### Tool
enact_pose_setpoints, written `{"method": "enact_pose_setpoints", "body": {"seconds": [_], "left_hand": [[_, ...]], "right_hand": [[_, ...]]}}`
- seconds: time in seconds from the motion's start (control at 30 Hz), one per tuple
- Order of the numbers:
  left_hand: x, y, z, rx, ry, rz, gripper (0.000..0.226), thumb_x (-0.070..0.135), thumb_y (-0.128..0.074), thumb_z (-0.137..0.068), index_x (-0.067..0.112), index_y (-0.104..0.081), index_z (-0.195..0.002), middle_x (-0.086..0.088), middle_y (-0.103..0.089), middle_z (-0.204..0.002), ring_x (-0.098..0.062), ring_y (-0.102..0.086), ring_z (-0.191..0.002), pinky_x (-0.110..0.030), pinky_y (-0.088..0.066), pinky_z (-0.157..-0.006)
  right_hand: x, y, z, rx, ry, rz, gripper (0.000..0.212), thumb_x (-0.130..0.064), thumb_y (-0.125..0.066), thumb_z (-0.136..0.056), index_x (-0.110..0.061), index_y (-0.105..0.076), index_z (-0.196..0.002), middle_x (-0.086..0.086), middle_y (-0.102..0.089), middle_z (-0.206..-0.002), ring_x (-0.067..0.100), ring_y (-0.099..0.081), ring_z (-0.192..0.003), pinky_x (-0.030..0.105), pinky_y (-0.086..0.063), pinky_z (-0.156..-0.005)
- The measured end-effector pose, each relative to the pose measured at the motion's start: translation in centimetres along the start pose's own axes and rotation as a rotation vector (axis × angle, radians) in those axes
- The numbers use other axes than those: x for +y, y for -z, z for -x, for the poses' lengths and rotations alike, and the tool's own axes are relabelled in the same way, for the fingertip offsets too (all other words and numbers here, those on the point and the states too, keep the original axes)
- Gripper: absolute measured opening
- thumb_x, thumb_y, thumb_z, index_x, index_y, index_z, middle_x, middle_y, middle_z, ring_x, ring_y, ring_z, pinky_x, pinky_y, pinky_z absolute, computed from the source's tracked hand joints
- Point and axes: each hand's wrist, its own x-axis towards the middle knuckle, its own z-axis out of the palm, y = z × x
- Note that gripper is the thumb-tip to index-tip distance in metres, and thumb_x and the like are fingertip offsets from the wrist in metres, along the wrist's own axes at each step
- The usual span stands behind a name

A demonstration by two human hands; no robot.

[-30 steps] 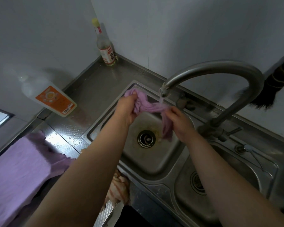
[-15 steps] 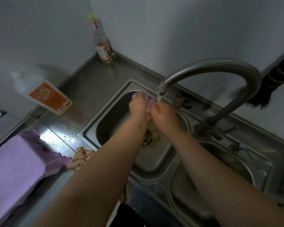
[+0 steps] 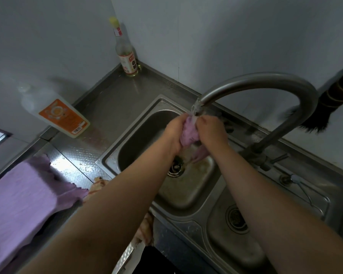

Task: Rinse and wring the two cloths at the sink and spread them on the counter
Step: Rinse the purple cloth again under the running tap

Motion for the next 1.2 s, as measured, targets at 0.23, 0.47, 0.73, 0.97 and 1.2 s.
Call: {"method": "enact_pose_setpoints", "body": {"seconds": [0.23, 0.47, 0.73, 0.97, 1.2], "left_hand": [[2.2, 6.5, -0.4, 0.198, -0.08, -0.851, 0.074, 0.069, -0.035, -0.091, 0.009, -0.053, -0.132, -0.018, -0.054, -0.136, -0.035, -0.053, -0.123, -0.042, -0.042, -0.103], [1.8, 6.7, -1.1, 0.049, -0.392, -1.117, 0.042, 0.034, -0.048, -0.097, 0.009, -0.052, -0.13, -0.014, -0.05, -0.134, -0.029, -0.052, -0.123, -0.039, -0.04, -0.105], [0.2, 3.4, -0.6, 0.081, -0.001, 0.22, 0.029, 0.025, -0.039, -0.103, 0.003, -0.057, -0.095, -0.006, -0.056, -0.074, -0.011, -0.056, -0.059, -0.021, -0.049, -0.057], [-1.4, 0.0, 1.5, 0.077, -0.057, 0.106, 0.044, 0.023, -0.039, -0.1, 0.016, -0.043, -0.057, 0.008, -0.036, -0.039, -0.004, -0.026, -0.026, -0.015, -0.015, -0.028], [-1.2, 1.7, 1.8, -0.074, -0.029, 0.049, 0.045, 0.036, -0.045, -0.101, 0.009, -0.054, -0.066, 0.002, -0.046, -0.047, -0.007, -0.041, -0.029, -0.015, -0.031, -0.029]], "right_hand": [[1.8, 2.7, 0.2, -0.234, -0.191, -0.363, 0.037, -0.05, -0.053, -0.091, -0.016, -0.066, -0.098, 0.008, -0.063, -0.098, 0.021, -0.06, -0.089, 0.029, -0.046, -0.069], [0.4, 1.7, 0.2, -0.375, -0.155, -0.505, 0.032, -0.031, -0.05, -0.096, -0.017, -0.063, -0.07, -0.007, -0.059, -0.05, 0.007, -0.056, -0.048, 0.026, -0.043, -0.054], [-0.8, -1.7, 2.6, -0.103, 0.094, -0.125, 0.045, -0.048, -0.041, -0.098, -0.013, -0.065, -0.086, 0.007, -0.065, -0.079, 0.023, -0.064, -0.076, 0.034, -0.052, -0.07], [-1.1, -1.2, 0.9, 0.003, -0.006, -0.001, 0.041, -0.029, -0.035, -0.101, -0.004, -0.064, -0.084, 0.012, -0.065, -0.082, 0.03, -0.063, -0.084, 0.035, -0.047, -0.073], [-0.6, -1.5, 2.2, -0.057, 0.061, -0.086, 0.045, -0.035, -0.039, -0.1, -0.011, -0.057, -0.067, 0.006, -0.055, -0.064, 0.025, -0.056, -0.063, 0.034, -0.044, -0.061]]}}
